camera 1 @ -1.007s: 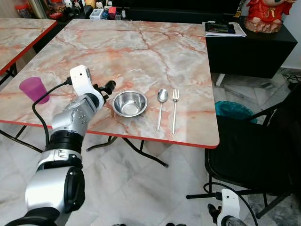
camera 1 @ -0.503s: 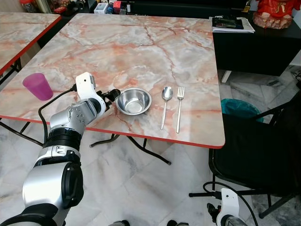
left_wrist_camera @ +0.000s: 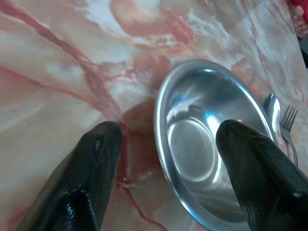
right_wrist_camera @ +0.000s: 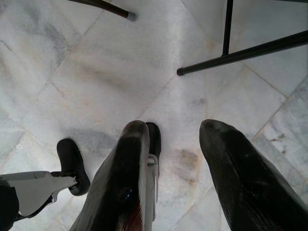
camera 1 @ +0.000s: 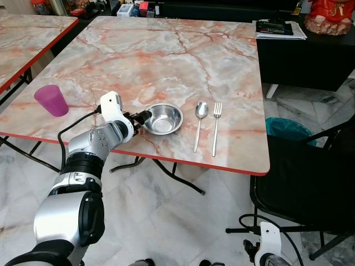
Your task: Setting the table
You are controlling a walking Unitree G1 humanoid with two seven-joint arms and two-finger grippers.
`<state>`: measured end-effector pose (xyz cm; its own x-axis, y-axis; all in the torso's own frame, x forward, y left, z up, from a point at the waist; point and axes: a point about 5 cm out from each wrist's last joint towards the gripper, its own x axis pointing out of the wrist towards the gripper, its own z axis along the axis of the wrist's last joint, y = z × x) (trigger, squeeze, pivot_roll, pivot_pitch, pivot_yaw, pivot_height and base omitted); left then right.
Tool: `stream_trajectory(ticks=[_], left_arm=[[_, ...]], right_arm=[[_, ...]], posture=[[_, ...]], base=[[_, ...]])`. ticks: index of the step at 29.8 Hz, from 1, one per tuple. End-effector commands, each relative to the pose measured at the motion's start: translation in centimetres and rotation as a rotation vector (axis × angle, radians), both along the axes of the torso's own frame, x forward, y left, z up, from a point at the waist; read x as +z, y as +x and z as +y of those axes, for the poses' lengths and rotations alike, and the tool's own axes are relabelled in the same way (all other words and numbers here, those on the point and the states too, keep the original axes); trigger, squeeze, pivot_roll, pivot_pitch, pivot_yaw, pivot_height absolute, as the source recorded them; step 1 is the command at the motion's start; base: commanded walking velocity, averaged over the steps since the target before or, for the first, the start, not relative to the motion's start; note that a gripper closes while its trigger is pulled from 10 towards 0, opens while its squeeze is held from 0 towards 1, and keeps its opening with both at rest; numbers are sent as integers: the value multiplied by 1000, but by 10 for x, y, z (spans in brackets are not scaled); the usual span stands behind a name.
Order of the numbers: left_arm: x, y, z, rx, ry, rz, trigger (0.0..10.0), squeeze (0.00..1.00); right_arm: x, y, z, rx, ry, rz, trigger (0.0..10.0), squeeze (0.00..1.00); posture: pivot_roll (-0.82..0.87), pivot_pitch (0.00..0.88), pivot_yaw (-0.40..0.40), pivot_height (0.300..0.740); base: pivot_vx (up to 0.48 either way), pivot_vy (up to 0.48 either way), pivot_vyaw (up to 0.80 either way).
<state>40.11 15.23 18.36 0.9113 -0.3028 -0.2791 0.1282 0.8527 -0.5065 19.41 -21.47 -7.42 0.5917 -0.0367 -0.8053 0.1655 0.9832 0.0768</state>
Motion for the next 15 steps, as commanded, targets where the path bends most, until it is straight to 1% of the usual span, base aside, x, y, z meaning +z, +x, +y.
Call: stream_trajectory(ticks=[1,5,6,7,8,9,12,15], left_arm=[[3,2,-3,-2,35,-5,10000,0],[0,4,-5,19,27,4,10000,0],[0,4,-6,23,24,4,9490,0],[0,4,-6,23,24,4,9490,0],[1,5,-7,26,23,2,5725,0],[1,5,-7,30,24,3,4784,0],[1,6,-9,41,17,1,4549,0],[1,7,-10,44,6,2,4784,0]], right_arm=[[-3,-5,1,-13,9,13,10000,0],[-3,-5,2,-14,9,12,10000,0],[-3,-5,2,-15,9,11,10000,0],[-3,-5,2,-15,9,11,10000,0],[-3,-4,2,-15,9,11,10000,0],[-3,-4,2,-16,9,11,10000,0],[-2,-4,2,-19,9,9,10000,0],[-2,-3,2,-20,9,8,10000,0]], posture=[[1,117,31,736],[-1,116,31,736],[-1,120,31,736],[-1,120,31,736],[-2,123,32,736],[-1,126,32,736],[-4,130,32,736],[-9,133,33,736]], base=[[0,0,0],[0,0,0],[0,0,0],[0,0,0],[0,0,0],[0,0,0],[0,0,0],[0,0,0]])
